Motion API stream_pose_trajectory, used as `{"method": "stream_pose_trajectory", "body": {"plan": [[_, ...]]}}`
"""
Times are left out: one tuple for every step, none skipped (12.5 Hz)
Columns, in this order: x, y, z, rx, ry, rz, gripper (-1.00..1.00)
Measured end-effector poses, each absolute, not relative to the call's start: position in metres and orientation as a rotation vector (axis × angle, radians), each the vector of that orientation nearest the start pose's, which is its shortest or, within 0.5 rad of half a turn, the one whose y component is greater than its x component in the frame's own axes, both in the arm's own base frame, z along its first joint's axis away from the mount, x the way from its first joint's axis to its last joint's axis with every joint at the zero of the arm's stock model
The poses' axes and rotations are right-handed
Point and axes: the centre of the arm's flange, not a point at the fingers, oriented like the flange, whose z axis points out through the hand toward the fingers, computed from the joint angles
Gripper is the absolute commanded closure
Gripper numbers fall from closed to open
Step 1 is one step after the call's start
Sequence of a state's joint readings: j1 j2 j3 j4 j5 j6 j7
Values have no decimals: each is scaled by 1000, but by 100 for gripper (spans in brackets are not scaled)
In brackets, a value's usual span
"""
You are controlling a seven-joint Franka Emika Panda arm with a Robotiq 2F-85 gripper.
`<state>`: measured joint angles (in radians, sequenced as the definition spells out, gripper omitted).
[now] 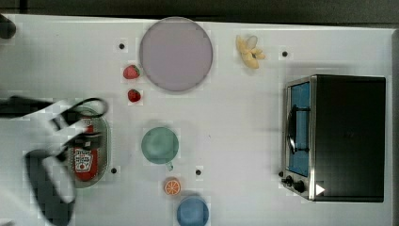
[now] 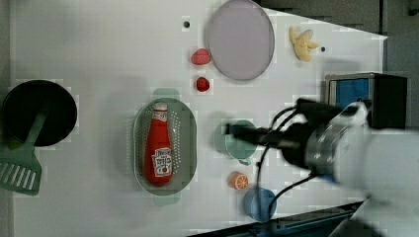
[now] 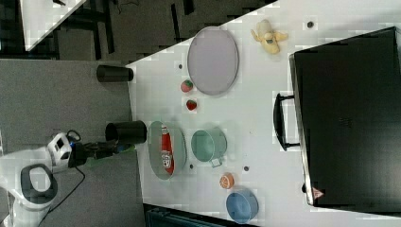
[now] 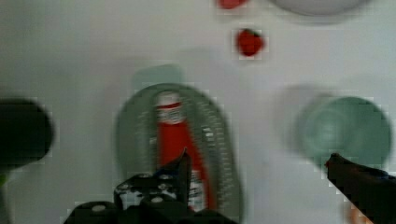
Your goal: Pick ketchup from strainer and place it on the table
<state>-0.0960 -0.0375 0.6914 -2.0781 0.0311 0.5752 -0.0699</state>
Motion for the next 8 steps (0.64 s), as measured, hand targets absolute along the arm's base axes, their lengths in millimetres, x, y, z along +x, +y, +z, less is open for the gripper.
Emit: {"method": "stream_pose_trajectory", "body": {"plan": [[442, 335, 450, -3050, 135, -139, -100], [430, 355, 449, -3041, 65, -147, -100], [421, 371, 443, -3032, 4, -140, -100], [414, 384, 432, -3026, -53, -133, -100], [408, 395, 415, -3027, -107, -91, -100], [403, 400, 397, -3031, -142, -48, -100], [403, 399, 376, -3037, -157, -36, -100], [402, 396, 355, -3033, -134, 3, -100]]}}
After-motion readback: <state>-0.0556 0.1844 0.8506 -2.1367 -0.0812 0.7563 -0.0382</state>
